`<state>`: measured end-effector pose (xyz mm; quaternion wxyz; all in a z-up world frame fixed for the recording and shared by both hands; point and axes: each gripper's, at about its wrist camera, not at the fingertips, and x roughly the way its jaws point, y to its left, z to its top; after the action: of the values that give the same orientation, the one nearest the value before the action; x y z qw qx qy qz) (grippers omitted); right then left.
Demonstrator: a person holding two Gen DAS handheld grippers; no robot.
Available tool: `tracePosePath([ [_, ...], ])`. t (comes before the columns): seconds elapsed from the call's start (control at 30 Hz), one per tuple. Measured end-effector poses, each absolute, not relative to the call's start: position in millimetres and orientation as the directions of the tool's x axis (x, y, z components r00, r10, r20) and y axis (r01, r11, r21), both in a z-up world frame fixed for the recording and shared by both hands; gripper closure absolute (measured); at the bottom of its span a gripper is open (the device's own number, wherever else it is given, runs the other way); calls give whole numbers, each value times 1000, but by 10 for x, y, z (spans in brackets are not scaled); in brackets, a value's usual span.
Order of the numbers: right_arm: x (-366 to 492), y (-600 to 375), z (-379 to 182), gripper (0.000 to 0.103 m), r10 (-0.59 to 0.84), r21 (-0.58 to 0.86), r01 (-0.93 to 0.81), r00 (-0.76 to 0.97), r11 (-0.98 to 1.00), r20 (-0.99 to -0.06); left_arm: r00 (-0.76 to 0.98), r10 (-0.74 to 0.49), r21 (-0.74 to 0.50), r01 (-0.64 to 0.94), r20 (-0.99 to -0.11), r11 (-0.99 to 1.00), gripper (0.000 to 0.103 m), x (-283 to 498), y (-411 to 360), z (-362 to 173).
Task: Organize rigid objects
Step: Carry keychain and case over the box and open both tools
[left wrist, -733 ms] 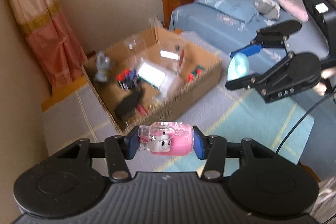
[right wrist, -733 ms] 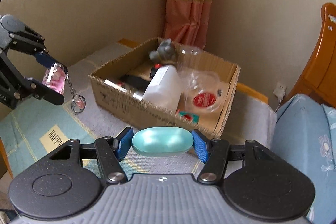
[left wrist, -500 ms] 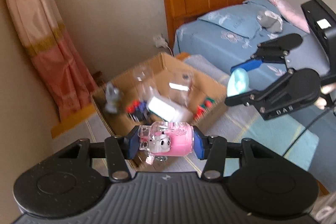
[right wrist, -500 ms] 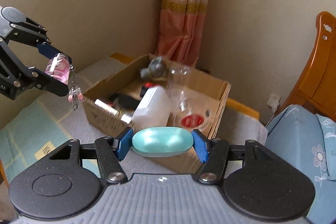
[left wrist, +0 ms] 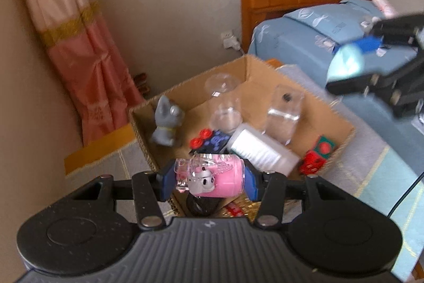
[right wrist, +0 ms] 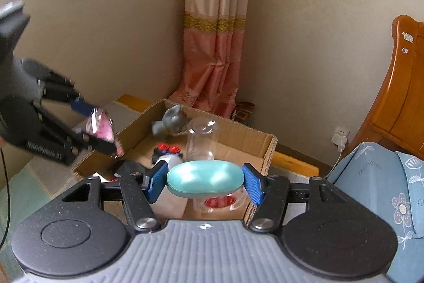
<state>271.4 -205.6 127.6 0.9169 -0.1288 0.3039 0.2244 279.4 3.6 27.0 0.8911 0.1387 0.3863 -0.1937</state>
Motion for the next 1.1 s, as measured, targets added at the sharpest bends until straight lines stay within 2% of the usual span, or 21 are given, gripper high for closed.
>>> tracePosePath([
  [0.17,2978,-2075,1312,37,314,-102,-467,724,878,-614,606,-243,41,416,-758,909,51,2880,174,47],
  [0.23,3100,-2081,1312,37,305,-98,-455,725,885,-617,612,-244,33,405,-752,914,35,2869,214,7],
  [0.3,3239,-2081,1301,37,293,-93,-441,725,893,-624,641,-238,48,395,-730,918,10,2814,243,3],
  [0.4,3429,-2053,1252,37,276,-87,-425,717,901,-640,688,-223,82,381,-690,921,4,2708,257,35],
  [0.9,4109,-1810,733,37,183,-78,-365,628,928,-757,770,-211,131,356,-603,925,1,2190,254,73],
  [1.1,4190,-1735,598,36,156,-79,-349,596,934,-788,773,-204,137,351,-601,926,1,2081,227,52],
])
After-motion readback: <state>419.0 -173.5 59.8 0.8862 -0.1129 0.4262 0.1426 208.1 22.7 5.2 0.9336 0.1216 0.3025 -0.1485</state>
